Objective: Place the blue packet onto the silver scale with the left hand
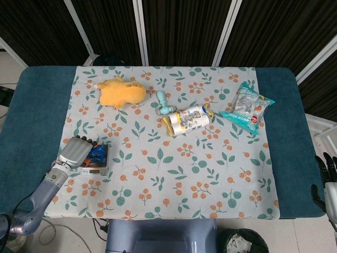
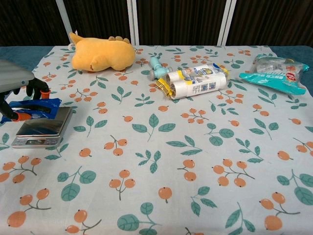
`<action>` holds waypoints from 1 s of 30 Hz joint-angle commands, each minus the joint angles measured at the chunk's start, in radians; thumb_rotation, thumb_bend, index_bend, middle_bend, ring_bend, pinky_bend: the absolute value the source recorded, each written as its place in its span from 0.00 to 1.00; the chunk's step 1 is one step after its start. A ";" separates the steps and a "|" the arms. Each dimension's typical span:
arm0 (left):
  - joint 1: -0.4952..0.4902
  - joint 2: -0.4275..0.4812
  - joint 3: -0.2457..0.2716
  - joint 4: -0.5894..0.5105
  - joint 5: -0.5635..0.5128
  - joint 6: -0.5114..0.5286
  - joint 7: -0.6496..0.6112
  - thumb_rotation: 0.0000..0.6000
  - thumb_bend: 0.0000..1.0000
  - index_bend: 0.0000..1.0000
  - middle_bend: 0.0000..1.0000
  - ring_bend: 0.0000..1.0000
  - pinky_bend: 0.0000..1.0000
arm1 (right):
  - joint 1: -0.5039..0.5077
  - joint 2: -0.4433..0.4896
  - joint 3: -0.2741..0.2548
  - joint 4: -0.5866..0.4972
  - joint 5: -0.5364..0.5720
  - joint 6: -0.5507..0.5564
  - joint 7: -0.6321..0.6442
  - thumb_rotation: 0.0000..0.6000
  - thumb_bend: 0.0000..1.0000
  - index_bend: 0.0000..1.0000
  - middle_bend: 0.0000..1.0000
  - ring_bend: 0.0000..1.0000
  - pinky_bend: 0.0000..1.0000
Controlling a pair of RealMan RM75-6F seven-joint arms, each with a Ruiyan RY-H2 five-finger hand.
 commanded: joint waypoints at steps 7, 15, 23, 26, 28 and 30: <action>0.002 -0.034 -0.025 0.018 -0.018 -0.010 0.047 1.00 0.29 0.33 0.42 0.32 0.41 | 0.001 0.005 -0.001 0.000 0.000 -0.004 0.004 1.00 0.56 0.06 0.05 0.05 0.00; -0.003 -0.014 -0.034 -0.032 -0.094 -0.023 0.129 1.00 0.15 0.25 0.27 0.22 0.40 | 0.001 0.006 -0.001 -0.001 0.004 -0.008 0.009 1.00 0.55 0.06 0.05 0.05 0.00; -0.004 0.041 -0.053 -0.140 -0.135 0.025 0.193 1.00 0.12 0.21 0.19 0.15 0.36 | 0.002 0.004 0.001 0.000 0.010 -0.010 0.003 1.00 0.55 0.06 0.05 0.05 0.00; 0.020 0.079 -0.070 -0.214 -0.078 0.100 0.164 1.00 0.12 0.20 0.17 0.13 0.33 | 0.002 0.003 0.001 0.000 0.011 -0.010 0.000 1.00 0.55 0.06 0.05 0.05 0.00; 0.053 0.113 -0.070 -0.263 -0.005 0.177 0.141 1.00 0.12 0.17 0.16 0.13 0.31 | 0.003 0.002 0.000 0.000 0.009 -0.011 -0.001 1.00 0.56 0.06 0.05 0.05 0.00; 0.087 0.132 -0.060 -0.278 0.067 0.244 0.120 1.00 0.12 0.15 0.15 0.12 0.29 | 0.003 0.002 0.000 0.000 0.008 -0.011 -0.002 1.00 0.56 0.06 0.05 0.05 0.00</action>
